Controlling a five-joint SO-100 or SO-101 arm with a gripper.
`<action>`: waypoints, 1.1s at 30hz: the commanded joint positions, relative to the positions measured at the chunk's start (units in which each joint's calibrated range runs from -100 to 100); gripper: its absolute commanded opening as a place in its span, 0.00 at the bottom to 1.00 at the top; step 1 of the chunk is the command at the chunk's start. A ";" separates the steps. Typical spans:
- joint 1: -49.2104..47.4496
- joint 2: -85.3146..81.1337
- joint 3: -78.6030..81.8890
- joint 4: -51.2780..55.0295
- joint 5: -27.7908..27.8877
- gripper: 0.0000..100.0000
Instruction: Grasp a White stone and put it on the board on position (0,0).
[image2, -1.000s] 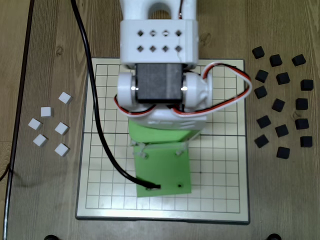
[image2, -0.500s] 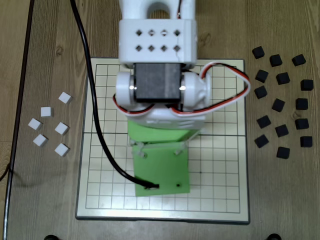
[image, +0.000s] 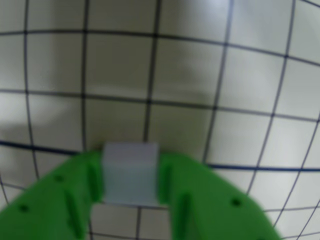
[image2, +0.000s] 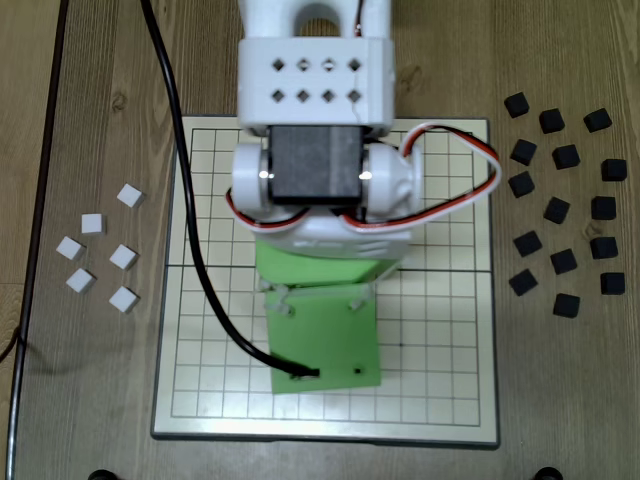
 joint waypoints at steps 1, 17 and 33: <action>1.34 -1.11 0.08 -0.38 0.20 0.06; 1.34 -1.28 0.08 -0.38 0.39 0.06; 1.16 -1.20 0.08 -0.38 0.88 0.11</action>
